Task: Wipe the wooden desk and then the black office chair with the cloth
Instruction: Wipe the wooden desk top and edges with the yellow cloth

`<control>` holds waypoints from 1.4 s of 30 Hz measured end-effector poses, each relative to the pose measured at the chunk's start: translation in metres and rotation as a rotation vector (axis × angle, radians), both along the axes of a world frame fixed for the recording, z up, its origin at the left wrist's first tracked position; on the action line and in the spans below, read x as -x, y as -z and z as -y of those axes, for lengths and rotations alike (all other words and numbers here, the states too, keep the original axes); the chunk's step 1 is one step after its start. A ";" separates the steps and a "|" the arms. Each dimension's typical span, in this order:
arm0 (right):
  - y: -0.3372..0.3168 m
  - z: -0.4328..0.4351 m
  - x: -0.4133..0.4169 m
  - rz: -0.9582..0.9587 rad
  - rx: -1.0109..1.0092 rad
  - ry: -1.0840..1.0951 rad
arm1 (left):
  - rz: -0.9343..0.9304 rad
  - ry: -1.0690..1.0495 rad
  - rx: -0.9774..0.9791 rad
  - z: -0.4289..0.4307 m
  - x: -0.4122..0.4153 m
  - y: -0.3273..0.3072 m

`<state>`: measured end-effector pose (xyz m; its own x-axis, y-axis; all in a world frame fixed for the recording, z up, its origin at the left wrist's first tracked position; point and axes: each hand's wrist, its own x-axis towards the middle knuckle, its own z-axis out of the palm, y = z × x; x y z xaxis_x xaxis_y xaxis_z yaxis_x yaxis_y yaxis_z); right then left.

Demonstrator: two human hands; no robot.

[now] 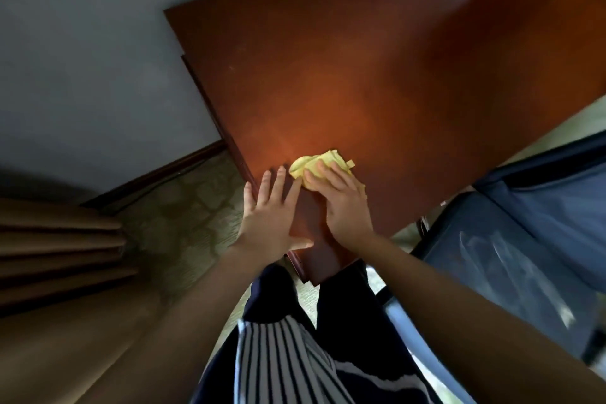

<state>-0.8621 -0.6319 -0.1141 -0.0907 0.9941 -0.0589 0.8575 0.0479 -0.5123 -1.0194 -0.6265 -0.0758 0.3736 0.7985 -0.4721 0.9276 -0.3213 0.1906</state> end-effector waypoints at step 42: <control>-0.006 -0.005 -0.085 0.070 0.073 0.003 | -0.352 -0.056 0.056 0.044 -0.068 -0.010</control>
